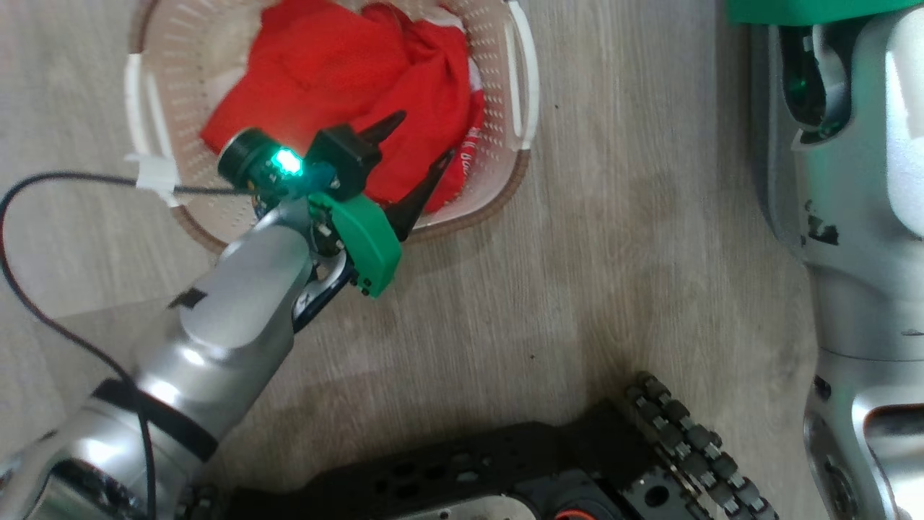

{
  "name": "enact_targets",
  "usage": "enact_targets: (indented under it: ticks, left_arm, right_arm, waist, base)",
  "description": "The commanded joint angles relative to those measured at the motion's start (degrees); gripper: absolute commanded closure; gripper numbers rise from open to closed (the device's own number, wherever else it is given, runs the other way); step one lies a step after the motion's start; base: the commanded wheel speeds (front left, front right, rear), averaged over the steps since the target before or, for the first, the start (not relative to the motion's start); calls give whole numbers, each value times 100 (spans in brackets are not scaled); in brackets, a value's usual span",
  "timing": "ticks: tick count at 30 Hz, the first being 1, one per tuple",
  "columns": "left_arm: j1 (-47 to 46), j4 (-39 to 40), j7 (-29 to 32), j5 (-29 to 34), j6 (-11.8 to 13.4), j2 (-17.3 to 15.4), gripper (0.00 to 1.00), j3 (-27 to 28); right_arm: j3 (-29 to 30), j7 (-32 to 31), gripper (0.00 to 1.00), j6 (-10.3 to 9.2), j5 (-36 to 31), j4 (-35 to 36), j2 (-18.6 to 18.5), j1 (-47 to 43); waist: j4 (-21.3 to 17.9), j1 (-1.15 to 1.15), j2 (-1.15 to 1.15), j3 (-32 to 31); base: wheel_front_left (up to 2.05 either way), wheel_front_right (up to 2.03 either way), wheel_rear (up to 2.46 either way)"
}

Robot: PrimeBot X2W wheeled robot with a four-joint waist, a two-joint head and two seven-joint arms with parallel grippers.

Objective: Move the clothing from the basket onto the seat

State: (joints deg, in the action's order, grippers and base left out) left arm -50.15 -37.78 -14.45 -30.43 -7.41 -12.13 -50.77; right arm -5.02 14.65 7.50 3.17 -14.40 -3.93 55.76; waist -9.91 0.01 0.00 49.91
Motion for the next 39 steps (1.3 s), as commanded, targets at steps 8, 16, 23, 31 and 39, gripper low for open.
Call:
enact_targets:
  ticks: [8,16,23,31,39]
  left_arm:
    - [-555,-514,-55,-116,-8,-286,0,-664]
    - [-1199,-2009,-55,26,0,-70,0,-901]
    - [-1377,-2706,-54,60,-5,304,89,-1163]
    - [-1330,-2648,-54,-273,-7,358,100,-1287]
    - [-1044,-2126,-54,-589,-7,340,100,-1181]
  right_arm:
    - [-67,35,0,-1,260,316,104,11]
    - [-119,35,0,-1,442,401,105,-28]
    - [-147,35,0,-1,515,367,105,-80]
    - [-144,35,0,-1,464,268,105,-86]
    - [-109,35,0,-1,277,25,105,-280]
  waist:
    - [-375,-1,0,456]
    - [-619,-1,0,736]
    - [-640,-1,0,725]
    - [-514,-1,0,448]
    - [-203,-1,0,-224]
  base:
    - [0,0,0]
    - [0,0,0]
    - [0,0,0]
    - [0,0,0]
    - [0,0,0]
